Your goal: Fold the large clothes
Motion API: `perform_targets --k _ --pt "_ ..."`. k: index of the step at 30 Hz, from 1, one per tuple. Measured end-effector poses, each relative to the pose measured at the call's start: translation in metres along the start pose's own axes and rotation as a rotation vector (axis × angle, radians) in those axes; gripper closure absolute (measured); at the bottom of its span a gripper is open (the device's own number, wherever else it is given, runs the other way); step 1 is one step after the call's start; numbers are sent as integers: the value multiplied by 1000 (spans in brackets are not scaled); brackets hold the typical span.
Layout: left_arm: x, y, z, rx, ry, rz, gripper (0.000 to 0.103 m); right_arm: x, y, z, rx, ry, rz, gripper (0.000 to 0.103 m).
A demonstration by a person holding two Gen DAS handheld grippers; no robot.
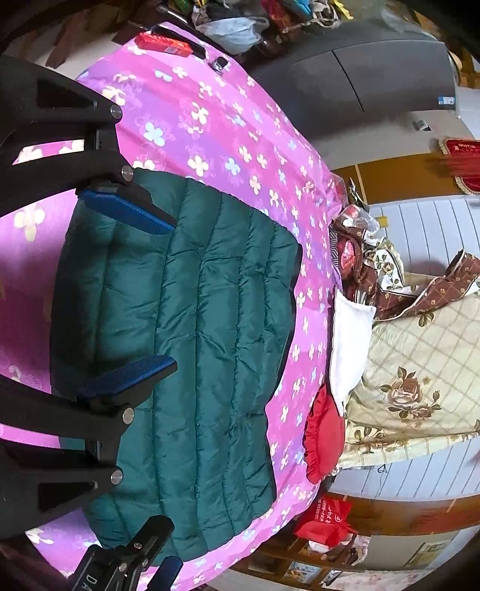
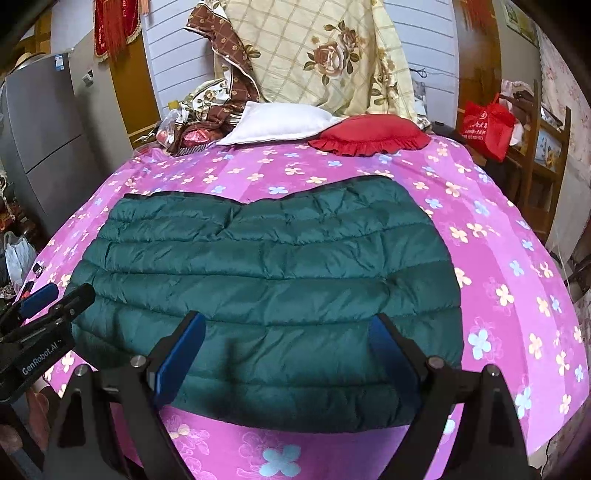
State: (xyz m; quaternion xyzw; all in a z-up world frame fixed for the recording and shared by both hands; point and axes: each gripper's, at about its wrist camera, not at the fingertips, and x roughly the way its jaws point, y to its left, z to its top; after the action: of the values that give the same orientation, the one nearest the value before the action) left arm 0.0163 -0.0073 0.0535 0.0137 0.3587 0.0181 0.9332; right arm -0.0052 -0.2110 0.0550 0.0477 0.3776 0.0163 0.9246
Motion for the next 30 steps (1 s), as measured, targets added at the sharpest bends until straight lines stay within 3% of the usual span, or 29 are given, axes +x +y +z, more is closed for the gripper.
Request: perform_targets --k 30 --pt "15 -5 -8 1 25 -11 53 11 6 1 -14 20 -16 10"
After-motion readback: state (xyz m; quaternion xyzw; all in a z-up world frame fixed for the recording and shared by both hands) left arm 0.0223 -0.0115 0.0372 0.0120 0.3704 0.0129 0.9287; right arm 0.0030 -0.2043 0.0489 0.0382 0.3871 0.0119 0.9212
